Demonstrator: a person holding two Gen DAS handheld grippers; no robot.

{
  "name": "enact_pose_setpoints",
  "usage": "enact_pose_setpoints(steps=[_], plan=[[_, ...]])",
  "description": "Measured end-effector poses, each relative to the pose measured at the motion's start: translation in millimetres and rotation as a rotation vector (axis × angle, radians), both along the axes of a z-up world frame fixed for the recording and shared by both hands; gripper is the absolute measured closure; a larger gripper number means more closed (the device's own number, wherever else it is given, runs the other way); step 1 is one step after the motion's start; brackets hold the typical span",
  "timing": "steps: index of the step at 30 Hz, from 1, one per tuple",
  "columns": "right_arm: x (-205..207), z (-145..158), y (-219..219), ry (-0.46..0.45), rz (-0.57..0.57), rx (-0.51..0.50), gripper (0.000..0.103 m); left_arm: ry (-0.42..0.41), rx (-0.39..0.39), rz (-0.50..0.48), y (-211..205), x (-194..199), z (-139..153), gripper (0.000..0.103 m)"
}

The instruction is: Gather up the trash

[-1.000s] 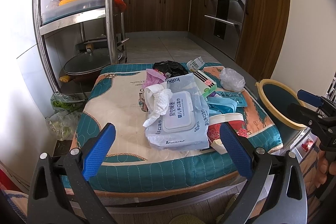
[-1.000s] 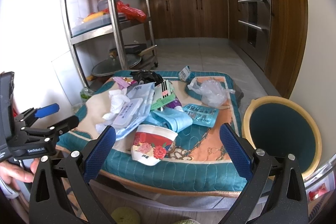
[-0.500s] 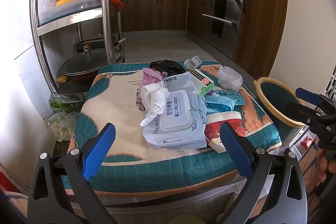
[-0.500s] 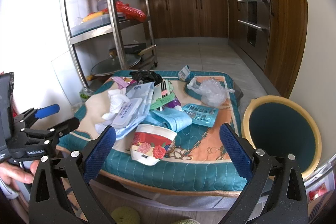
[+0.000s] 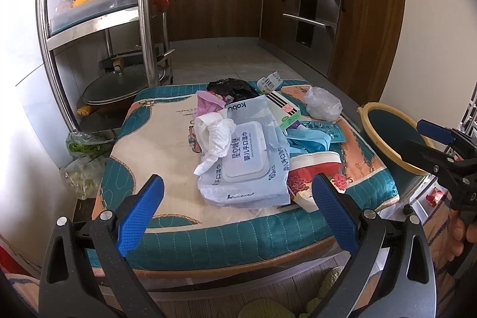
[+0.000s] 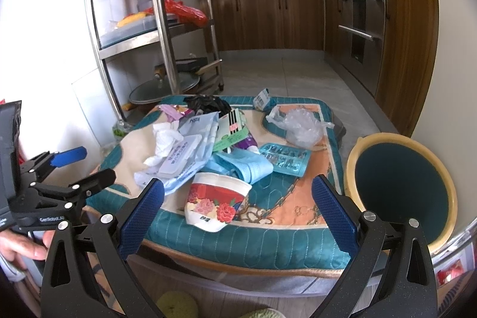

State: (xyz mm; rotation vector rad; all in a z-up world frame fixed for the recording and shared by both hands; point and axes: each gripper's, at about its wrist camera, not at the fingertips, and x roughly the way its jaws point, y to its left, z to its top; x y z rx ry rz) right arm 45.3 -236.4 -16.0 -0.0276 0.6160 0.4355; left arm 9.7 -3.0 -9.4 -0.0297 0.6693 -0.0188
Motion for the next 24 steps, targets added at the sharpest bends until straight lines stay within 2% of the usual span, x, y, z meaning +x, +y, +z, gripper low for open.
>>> enact_pose_setpoints(steps=[13, 21, 24], plan=[[1, -3, 3, 0.017, 0.000, -0.002, 0.005, 0.017, 0.006, 0.006, 0, 3, -2, 0.005], [13, -3, -3, 0.064, -0.029, 0.037, 0.005, 0.052, -0.040, -0.014, 8, 21, -5, 0.005], [20, -3, -6, 0.095, -0.038, 0.056, 0.005, 0.035, -0.037, -0.027, 10, 31, -4, 0.005]])
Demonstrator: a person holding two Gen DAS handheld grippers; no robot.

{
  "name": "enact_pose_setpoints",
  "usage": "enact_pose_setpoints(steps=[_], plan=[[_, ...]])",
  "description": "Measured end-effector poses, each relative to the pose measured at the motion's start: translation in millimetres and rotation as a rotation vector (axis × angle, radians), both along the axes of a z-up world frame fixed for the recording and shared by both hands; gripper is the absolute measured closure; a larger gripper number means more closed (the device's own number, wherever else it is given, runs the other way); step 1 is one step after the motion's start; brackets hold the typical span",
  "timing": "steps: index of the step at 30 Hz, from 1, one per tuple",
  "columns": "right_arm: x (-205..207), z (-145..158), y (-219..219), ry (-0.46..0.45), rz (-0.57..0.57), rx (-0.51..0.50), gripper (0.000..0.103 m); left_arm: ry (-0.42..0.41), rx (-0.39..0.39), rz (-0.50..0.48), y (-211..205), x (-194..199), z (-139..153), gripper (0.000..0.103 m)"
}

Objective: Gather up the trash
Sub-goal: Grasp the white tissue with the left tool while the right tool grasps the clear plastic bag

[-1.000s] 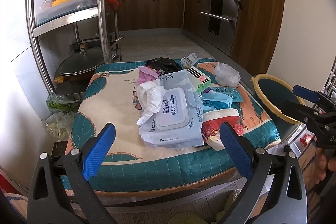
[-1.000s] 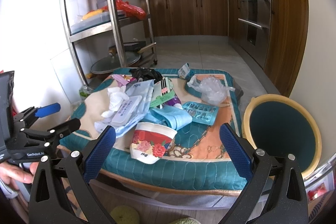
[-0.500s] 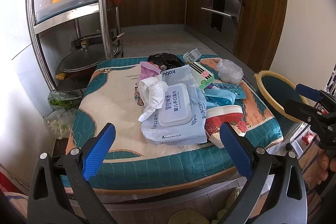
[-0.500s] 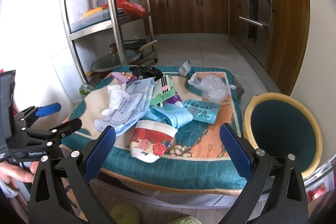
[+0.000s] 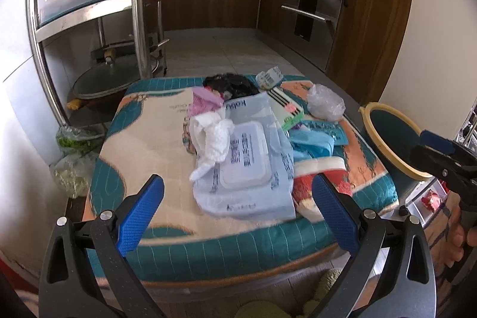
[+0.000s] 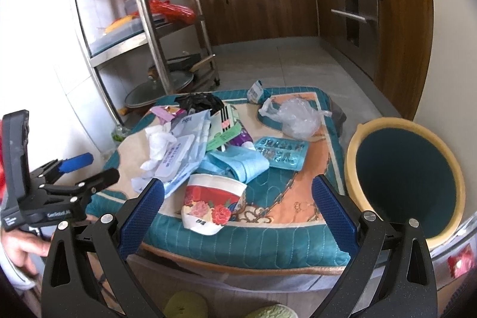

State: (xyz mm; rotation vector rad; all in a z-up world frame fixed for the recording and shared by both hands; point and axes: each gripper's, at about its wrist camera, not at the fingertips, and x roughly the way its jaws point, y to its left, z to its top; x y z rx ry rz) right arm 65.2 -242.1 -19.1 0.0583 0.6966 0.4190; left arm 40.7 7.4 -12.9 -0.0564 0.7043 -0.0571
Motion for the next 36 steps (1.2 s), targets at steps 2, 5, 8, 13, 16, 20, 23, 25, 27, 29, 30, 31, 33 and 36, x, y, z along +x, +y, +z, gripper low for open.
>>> enact_pose_setpoints(steps=[2, 5, 8, 13, 16, 20, 23, 25, 27, 29, 30, 31, 33, 36], plan=[[8, 0, -3, 0.030, -0.005, 0.015, 0.005, -0.017, 0.006, -0.006, 2, 8, 1, 0.005], [22, -1, -6, 0.069, -0.012, 0.021, 0.005, -0.013, 0.018, -0.010, 6, 26, -1, 0.006], [39, -1, -7, 0.082, -0.019, 0.017, 0.005, 0.014, -0.011, -0.011, 13, 48, -6, 0.013], [75, -6, -10, 0.106, -0.042, 0.011, 0.005, 0.088, -0.079, 0.009, 29, 83, -20, 0.023], [94, -10, -12, 0.125, -0.054, 0.019, 0.005, 0.144, -0.120, 0.014, 38, 97, -34, 0.028], [121, -17, -12, 0.147, -0.060, 0.020, 0.005, 0.217, -0.167, 0.011, 47, 111, -51, 0.029], [147, -22, -10, 0.158, -0.068, -0.002, 0.005, 0.240, -0.198, -0.001, 50, 116, -61, 0.042], [163, -28, -9, 0.169, -0.083, -0.018, 0.005, 0.248, -0.212, -0.022, 50, 117, -65, 0.066], [179, -34, -9, 0.180, -0.098, -0.035, 0.005, 0.252, -0.197, -0.037, 47, 116, -66, 0.078], [194, -42, -9, 0.200, -0.108, -0.048, 0.007, 0.237, -0.169, -0.050, 45, 114, -63, 0.080], [201, -46, -9, 0.209, -0.113, -0.052, 0.007, 0.226, -0.158, -0.054, 43, 112, -60, 0.081], [207, -50, -9, 0.219, -0.119, -0.057, 0.008, 0.215, -0.149, -0.053, 44, 109, -58, 0.081], [216, -60, -8, 0.237, -0.125, -0.078, 0.019, 0.205, -0.155, -0.042, 47, 105, -54, 0.082], [224, -73, -7, 0.281, -0.131, -0.105, 0.046, 0.196, -0.175, -0.017, 54, 98, -51, 0.082]])
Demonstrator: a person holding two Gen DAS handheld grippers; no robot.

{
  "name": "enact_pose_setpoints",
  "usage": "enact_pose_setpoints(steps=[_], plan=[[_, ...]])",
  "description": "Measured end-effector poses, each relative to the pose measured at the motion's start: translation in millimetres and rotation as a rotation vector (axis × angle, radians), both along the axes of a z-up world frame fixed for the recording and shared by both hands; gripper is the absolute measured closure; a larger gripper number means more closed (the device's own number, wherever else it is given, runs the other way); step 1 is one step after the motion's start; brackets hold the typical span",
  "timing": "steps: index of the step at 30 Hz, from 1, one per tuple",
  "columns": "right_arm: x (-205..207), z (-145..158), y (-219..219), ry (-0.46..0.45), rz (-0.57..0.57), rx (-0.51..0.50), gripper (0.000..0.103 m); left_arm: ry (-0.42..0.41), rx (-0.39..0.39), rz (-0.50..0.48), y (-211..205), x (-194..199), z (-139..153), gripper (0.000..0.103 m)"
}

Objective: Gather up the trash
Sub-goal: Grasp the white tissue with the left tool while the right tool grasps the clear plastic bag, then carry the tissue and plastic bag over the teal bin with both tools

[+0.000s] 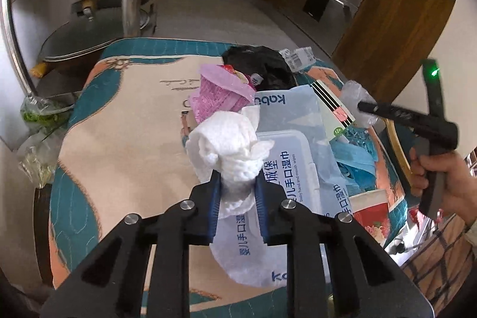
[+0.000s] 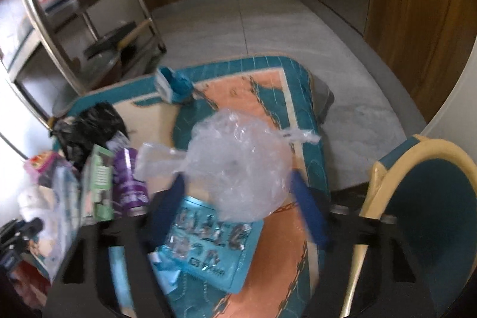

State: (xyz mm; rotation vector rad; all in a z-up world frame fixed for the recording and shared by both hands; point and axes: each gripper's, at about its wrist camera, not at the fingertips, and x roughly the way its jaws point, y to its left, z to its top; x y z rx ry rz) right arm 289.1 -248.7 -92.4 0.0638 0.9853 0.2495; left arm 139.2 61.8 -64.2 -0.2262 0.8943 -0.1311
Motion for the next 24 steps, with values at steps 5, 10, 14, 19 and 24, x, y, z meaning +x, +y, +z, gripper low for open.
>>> enact_pose_setpoints(steps=[5, 10, 14, 19, 24], plan=[[-3, -4, -8, 0.001, -0.011, 0.027, 0.076, -0.039, -0.017, 0.022, 5, -11, 10, 0.082], [-14, 17, -18, -0.061, -0.015, 0.080, 0.087, -0.100, -0.041, 0.032, 7, -17, 23, 0.082], [-29, 43, -30, -0.120, -0.020, 0.136, 0.087, -0.135, -0.059, 0.037, 8, -23, 31, 0.082], [-60, 68, -42, -0.168, -0.006, 0.198, 0.087, -0.179, -0.078, 0.018, 3, -40, 41, 0.082], [-95, 80, -58, -0.190, -0.010, 0.243, 0.087, -0.205, -0.093, -0.016, -8, -52, 46, 0.082]])
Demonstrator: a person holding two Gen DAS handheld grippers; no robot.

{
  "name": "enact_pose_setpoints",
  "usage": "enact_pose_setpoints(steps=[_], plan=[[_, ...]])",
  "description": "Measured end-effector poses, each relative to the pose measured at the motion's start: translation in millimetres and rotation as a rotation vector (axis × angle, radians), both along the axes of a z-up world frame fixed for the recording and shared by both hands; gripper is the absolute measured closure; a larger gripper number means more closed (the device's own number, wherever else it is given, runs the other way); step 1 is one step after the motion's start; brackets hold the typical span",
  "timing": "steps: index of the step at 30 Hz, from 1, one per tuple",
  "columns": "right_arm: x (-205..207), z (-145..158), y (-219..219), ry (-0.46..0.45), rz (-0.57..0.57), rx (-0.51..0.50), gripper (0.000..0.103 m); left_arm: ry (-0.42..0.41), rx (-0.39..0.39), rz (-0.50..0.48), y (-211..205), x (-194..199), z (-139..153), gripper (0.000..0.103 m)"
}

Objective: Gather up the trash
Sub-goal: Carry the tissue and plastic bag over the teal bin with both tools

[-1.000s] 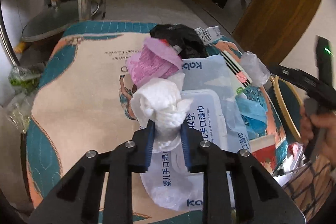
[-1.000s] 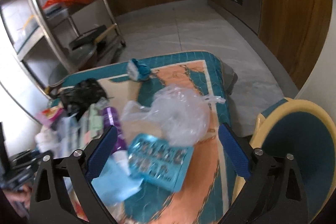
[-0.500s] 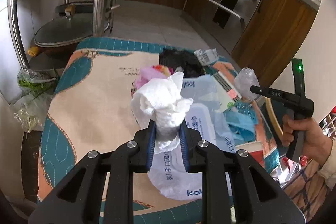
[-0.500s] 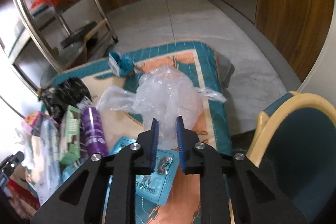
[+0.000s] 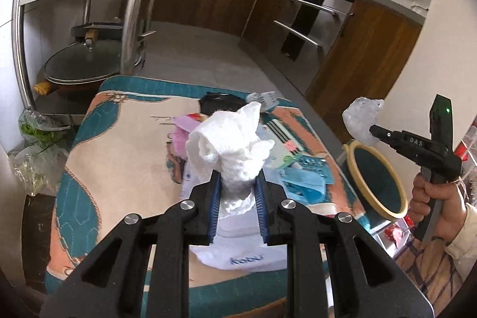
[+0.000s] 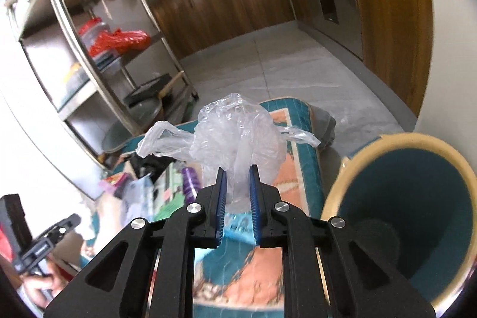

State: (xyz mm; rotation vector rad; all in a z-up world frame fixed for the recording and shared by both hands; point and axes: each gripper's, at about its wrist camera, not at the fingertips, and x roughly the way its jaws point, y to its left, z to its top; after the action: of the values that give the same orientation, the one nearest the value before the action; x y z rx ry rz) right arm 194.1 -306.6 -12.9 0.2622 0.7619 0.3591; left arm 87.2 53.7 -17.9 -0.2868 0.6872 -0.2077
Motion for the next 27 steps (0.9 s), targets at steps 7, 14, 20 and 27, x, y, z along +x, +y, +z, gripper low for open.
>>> enact_pose_setpoints(steps=[7, 14, 20, 27], plan=[[-48, 8, -15, -0.032, -0.016, -0.002, 0.087, -0.024, 0.025, -0.076, -30, -8, 9, 0.082], [-78, 10, -35, -0.053, -0.055, -0.017, 0.087, -0.032, 0.009, -0.152, -70, -5, 20, 0.082], [-94, 7, -66, -0.065, -0.115, -0.043, 0.087, -0.016, 0.007, -0.264, -122, 1, 20, 0.082], [-103, -2, -106, -0.039, -0.191, -0.012, 0.087, 0.005, 0.023, -0.393, -195, 12, 21, 0.082]])
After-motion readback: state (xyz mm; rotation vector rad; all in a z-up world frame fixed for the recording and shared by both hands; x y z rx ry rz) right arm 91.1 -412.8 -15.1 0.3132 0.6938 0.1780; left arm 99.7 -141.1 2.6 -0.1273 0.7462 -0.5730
